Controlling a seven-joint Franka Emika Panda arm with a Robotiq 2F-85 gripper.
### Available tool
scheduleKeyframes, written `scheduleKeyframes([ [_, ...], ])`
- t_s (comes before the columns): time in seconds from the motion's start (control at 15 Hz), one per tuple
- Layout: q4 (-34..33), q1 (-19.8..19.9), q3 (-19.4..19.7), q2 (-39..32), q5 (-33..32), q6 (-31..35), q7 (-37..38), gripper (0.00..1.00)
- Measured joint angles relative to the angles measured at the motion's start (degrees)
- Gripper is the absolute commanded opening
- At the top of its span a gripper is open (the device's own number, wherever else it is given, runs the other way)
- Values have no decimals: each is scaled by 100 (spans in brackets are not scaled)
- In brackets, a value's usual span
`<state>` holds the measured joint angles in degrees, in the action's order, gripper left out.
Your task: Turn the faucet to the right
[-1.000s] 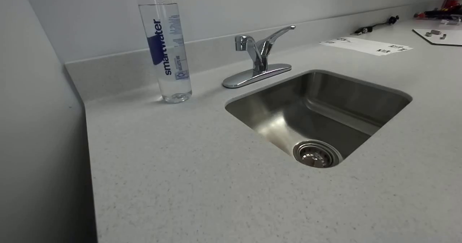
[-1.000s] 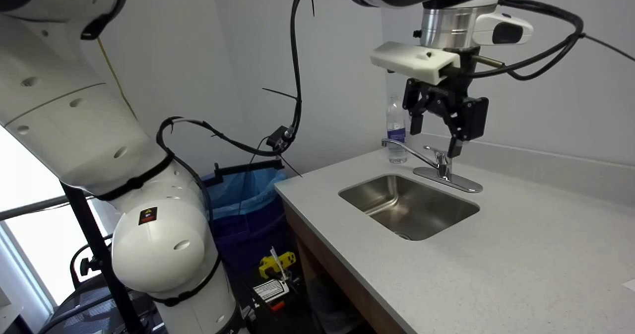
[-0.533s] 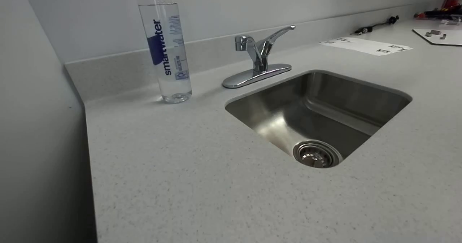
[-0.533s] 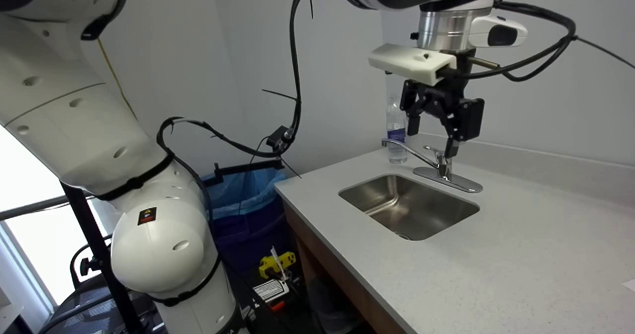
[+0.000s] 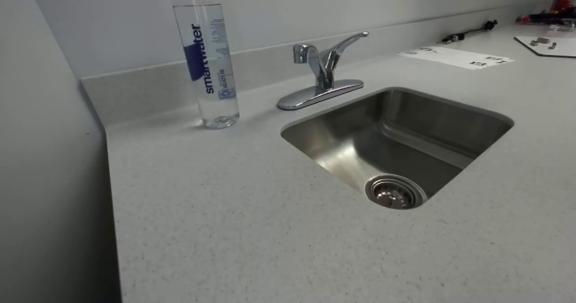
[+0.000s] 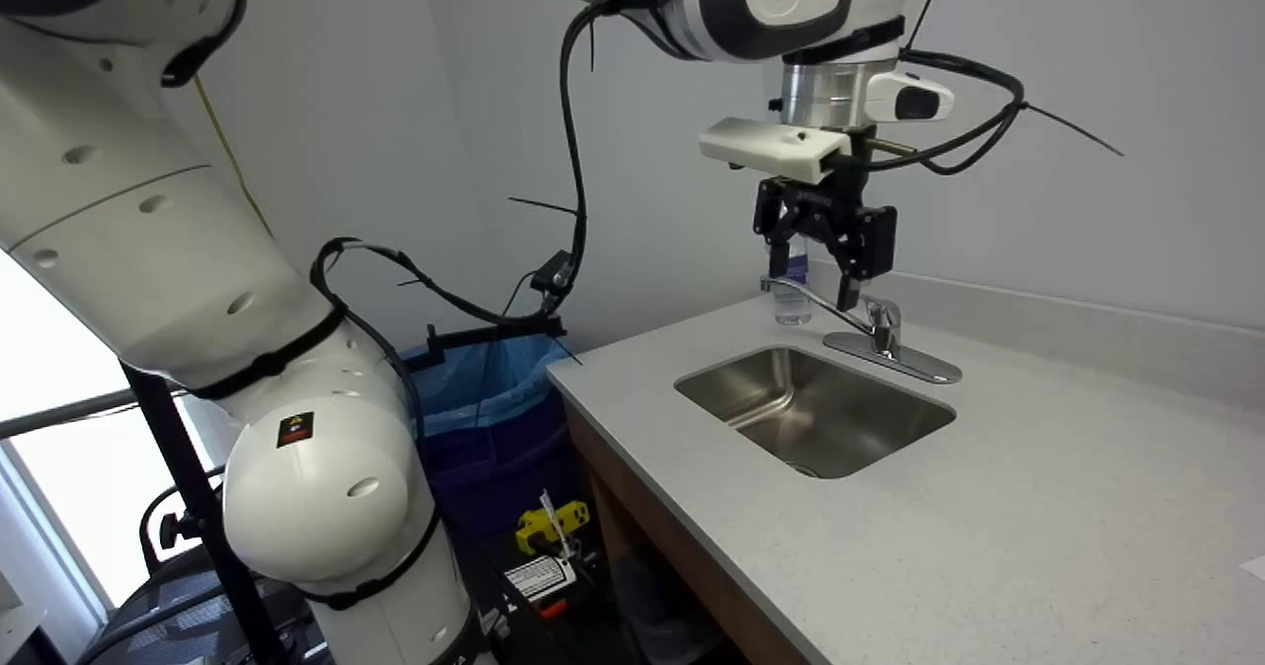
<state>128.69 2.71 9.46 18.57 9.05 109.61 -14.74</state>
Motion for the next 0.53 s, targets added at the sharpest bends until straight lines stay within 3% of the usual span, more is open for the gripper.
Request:
scheduleKeyframes([
  [0.53,298,-418,-734,-70,1,819,58,100],
])
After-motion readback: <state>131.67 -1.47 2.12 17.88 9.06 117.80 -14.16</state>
